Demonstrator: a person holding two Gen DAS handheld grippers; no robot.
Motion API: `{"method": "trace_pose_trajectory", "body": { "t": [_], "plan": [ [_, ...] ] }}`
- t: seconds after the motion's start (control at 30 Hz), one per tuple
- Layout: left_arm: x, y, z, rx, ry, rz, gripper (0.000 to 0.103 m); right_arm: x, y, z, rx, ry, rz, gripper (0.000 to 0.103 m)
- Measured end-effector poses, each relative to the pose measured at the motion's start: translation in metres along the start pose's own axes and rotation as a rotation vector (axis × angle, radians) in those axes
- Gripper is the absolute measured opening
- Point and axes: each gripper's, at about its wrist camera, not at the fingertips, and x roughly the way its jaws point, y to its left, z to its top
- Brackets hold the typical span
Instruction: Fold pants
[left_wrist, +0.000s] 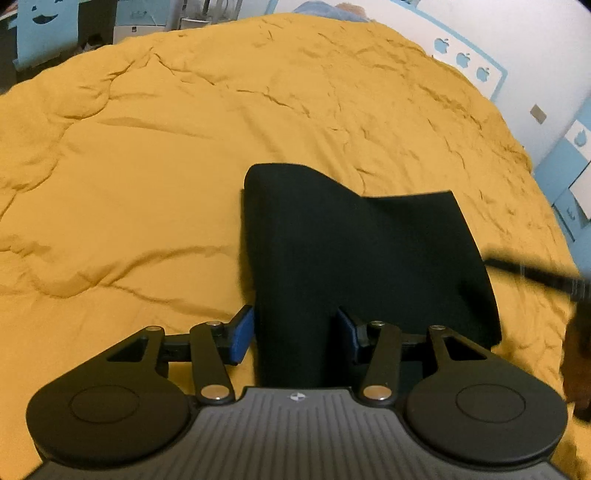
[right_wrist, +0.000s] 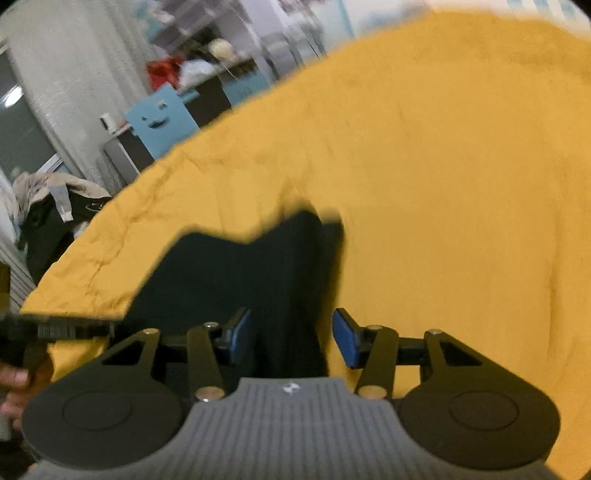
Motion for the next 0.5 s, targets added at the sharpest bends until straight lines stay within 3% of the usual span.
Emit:
{"method": "trace_pose_trajectory", "body": {
  "t": [0.13,0.23,0.3,0.4,0.5],
  "plan": [
    [-0.006,-0.003,0.005,0.011,-0.006,-0.021,0.055,0.035,0.014,0.022,-0.070,0.045,0.064,0.025],
    [-0.004,0.000,0.006,-0.006,-0.008,-0.052,0.055,0.069,0.008,0.024,-0.127,0.085,-0.040,0.012],
    [0.001,0.003,0.004,-0.011,0.017,-0.038,0.056,0.079,-0.007,0.021,-0.098,0.084,-0.104,0.001],
    [0.011,0.007,0.004,-0.017,0.041,-0.041,0.057,0.072,-0.018,0.018,-0.015,0.053,-0.074,0.004],
    [0.008,0.004,0.005,-0.012,0.035,-0.039,0.057,0.044,-0.010,0.006,-0.021,0.005,-0.018,0.021]
  ]
}}
